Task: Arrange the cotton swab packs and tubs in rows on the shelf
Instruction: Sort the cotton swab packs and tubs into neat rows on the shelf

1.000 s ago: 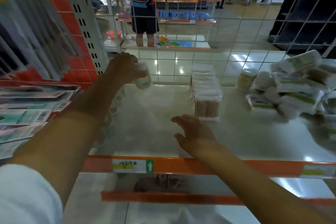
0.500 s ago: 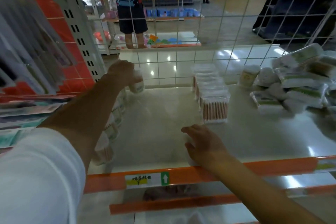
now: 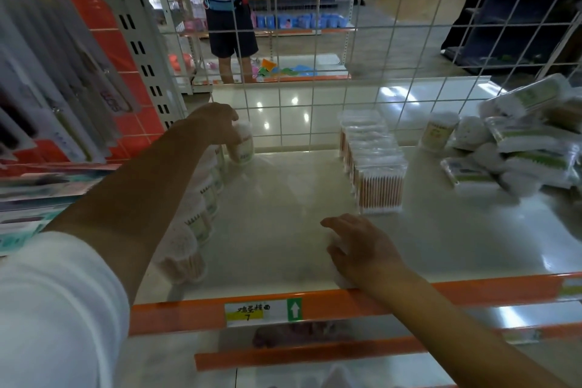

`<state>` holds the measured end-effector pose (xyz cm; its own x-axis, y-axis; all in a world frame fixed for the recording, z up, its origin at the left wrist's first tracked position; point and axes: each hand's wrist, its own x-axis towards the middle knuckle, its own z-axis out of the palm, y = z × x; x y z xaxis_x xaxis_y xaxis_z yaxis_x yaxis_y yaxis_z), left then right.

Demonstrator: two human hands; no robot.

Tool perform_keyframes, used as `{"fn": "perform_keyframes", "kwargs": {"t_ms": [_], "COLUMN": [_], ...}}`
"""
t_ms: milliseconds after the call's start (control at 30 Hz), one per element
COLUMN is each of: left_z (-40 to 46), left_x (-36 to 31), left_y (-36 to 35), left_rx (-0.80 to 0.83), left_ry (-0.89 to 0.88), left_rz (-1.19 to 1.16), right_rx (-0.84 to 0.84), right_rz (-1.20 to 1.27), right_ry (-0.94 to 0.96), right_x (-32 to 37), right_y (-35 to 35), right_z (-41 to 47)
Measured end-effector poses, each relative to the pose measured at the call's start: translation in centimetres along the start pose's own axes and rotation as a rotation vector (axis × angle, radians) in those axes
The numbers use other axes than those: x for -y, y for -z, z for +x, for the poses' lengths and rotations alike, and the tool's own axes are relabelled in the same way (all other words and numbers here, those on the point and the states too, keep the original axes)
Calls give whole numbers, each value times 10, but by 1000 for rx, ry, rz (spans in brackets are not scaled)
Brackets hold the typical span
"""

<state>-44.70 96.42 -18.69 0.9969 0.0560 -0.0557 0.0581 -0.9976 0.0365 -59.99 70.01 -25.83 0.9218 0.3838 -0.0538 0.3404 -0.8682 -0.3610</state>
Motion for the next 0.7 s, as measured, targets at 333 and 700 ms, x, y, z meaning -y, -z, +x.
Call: {"fn": "perform_keyframes", "kwargs": {"t_ms": [333,700], "left_z": [-2,-44], "left_x": [0,-36], "left_y": [-2,11], "left_rx": [-53,-150], "left_ry": [-22,-219], "left_rz": [-10,103], "right_rx": [18,-102], "right_rz": [-3,7], "right_ry": [29,93], "right_x": [2,0], "right_y": [-5,19], "right_z": [2,9]}}
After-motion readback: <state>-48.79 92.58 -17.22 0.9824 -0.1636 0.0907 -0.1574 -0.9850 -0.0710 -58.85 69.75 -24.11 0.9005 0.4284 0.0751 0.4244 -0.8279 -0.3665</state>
